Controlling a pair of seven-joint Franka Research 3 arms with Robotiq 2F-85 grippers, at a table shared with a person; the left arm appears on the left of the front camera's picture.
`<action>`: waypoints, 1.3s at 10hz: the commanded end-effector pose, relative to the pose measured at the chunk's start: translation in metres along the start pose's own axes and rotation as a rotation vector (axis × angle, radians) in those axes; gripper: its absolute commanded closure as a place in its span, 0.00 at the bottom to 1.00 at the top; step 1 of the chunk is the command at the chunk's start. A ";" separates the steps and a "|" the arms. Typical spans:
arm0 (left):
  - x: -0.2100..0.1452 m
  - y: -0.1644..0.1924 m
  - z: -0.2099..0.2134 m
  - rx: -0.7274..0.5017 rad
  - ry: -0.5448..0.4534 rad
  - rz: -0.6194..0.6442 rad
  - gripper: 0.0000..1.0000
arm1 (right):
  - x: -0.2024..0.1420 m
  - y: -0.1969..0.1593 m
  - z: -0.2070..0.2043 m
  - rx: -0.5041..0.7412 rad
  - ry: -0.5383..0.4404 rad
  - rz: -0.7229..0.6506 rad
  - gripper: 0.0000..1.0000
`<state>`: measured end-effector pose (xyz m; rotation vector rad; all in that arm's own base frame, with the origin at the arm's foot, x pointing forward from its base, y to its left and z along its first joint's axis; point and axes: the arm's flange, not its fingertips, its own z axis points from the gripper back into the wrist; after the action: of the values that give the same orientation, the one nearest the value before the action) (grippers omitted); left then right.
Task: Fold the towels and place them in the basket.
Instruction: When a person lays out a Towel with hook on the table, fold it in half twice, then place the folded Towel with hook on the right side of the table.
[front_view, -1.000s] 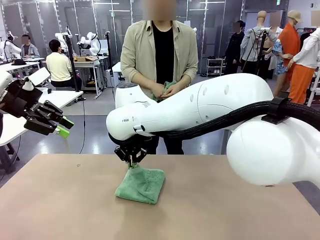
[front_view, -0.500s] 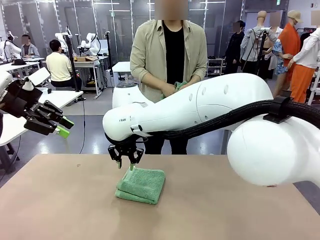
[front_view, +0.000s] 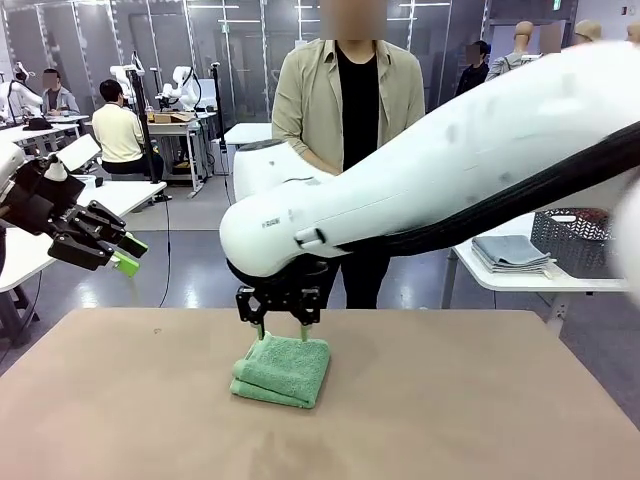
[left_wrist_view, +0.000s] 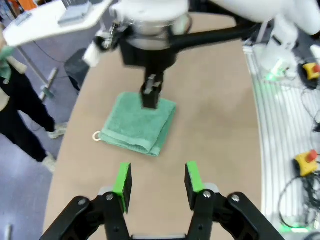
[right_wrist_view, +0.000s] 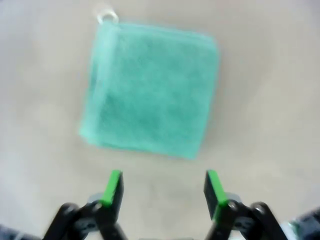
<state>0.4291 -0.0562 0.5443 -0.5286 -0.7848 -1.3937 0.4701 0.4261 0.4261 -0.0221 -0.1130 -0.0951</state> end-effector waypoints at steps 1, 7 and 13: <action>0.001 -0.001 0.000 0.006 -0.014 -0.005 0.44 | -0.057 -0.037 0.012 0.032 -0.053 -0.025 0.19; 0.001 -0.001 0.000 0.006 -0.014 -0.005 0.44 | -0.100 -0.086 0.034 0.101 -0.087 -0.002 0.19; 0.001 -0.001 0.000 0.006 -0.014 -0.005 0.44 | -0.093 -0.123 0.036 0.208 -0.121 -0.002 0.19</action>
<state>0.4291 -0.0562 0.5444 -0.5281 -0.7849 -1.3938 0.3671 0.3327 0.4605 0.1177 -0.2300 -0.0998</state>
